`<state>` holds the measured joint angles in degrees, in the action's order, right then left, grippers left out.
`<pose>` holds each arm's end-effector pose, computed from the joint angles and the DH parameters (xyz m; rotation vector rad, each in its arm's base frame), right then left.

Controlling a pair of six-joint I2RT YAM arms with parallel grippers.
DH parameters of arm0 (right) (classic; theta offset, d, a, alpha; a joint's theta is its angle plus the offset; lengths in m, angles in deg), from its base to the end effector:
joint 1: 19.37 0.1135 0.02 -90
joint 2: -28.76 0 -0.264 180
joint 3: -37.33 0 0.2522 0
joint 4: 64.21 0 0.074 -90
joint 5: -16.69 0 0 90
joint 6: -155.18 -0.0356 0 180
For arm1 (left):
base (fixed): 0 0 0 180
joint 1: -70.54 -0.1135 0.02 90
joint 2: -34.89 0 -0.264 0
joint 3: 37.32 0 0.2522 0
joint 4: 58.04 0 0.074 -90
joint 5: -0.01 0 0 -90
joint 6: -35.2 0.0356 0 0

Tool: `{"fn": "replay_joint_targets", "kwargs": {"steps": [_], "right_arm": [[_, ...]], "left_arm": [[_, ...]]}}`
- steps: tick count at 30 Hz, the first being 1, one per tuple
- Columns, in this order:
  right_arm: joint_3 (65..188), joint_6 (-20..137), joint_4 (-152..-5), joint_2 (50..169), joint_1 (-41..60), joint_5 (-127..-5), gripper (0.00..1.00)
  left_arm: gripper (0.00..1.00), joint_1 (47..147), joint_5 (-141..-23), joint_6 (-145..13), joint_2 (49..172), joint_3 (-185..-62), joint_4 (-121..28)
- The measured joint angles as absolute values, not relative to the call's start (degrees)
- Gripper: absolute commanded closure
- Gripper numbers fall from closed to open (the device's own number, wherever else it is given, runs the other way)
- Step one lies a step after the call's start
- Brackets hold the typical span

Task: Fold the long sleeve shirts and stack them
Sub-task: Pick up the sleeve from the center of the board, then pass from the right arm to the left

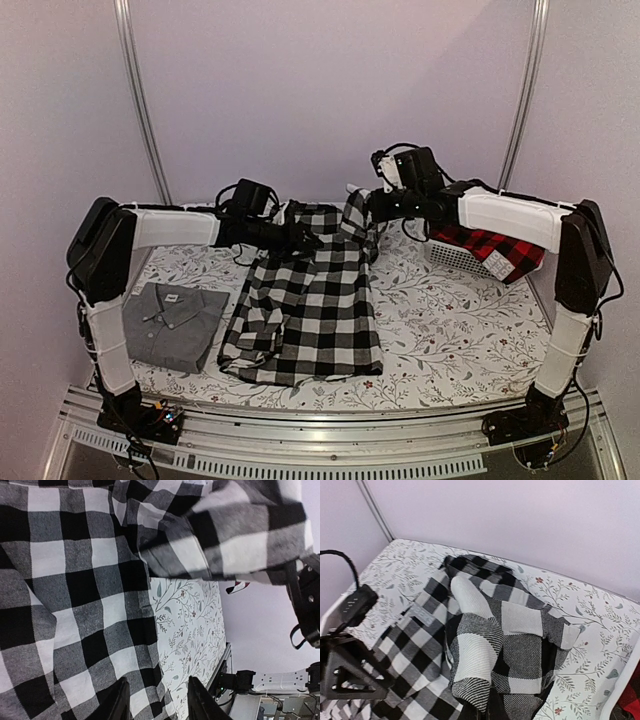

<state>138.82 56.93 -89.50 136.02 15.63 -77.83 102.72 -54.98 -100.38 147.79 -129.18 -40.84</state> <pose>0.3645 0.2518 0.2838 -0.4470 2.0853 0.3658 0.3608 -0.2512 0.2023 0.0868 2.4865 -1.3528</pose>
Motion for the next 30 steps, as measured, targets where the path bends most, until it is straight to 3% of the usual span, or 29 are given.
{"fn": "replay_joint_targets", "kwargs": {"steps": [9,18,30], "right_arm": [[136.48,52.45,-85.34,133.33,15.92,-71.6,1.0],[129.96,49.98,-92.67,147.89,15.92,-81.22,1.0],[126.01,46.33,-94.68,146.49,15.85,-88.89,0.96]], "left_arm": [[0.6,99.66,-54.5,-103.02,147.79,-128.42,-44.79],[0.6,100.14,-54.66,-102.87,149.82,-127.46,-44.64],[0.6,107.07,-57.78,-102.81,163.24,-140.5,-41.16]]}}
